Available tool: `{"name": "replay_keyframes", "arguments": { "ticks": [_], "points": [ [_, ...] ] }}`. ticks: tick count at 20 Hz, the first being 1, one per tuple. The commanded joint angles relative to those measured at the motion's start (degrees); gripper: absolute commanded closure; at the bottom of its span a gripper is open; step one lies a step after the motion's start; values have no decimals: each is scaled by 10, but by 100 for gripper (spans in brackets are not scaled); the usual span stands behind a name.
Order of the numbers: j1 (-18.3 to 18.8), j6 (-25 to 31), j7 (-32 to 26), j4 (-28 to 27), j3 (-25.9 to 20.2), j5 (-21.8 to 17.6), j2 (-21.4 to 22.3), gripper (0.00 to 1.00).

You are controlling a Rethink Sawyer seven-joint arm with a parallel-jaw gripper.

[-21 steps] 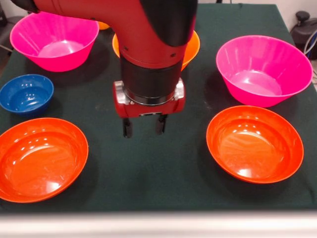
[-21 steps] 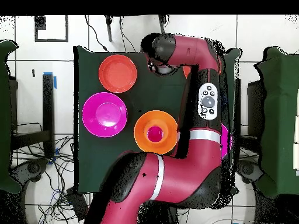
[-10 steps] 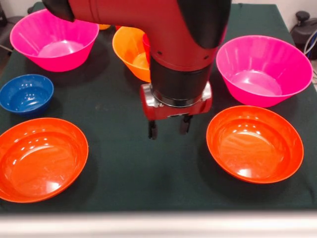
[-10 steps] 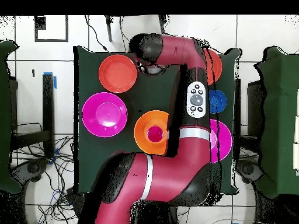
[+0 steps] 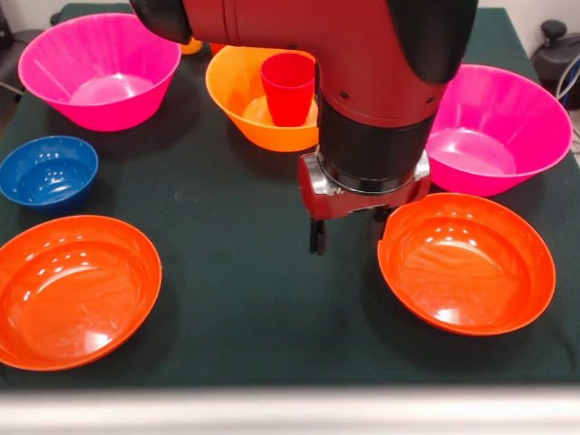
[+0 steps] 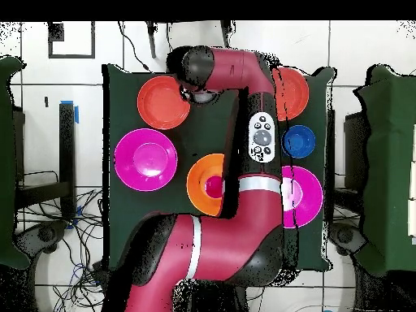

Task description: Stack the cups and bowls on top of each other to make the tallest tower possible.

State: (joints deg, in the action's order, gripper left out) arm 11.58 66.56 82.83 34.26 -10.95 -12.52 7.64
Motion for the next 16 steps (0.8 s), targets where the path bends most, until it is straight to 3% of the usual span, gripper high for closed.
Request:
{"name": "replay_keyframes", "arguments": {
  "ticks": [1, 8, 9, 16],
  "points": [
    [-16, 7, 83, 9, -14, 2, -27, 0],
    [-17, -3, 84, 12, -9, 12, -31, 0],
    [-20, 12, 82, -18, -13, 11, -44, 0],
    [-21, -18, 87, 2, -7, 13, -44, 0]
  ]
}}
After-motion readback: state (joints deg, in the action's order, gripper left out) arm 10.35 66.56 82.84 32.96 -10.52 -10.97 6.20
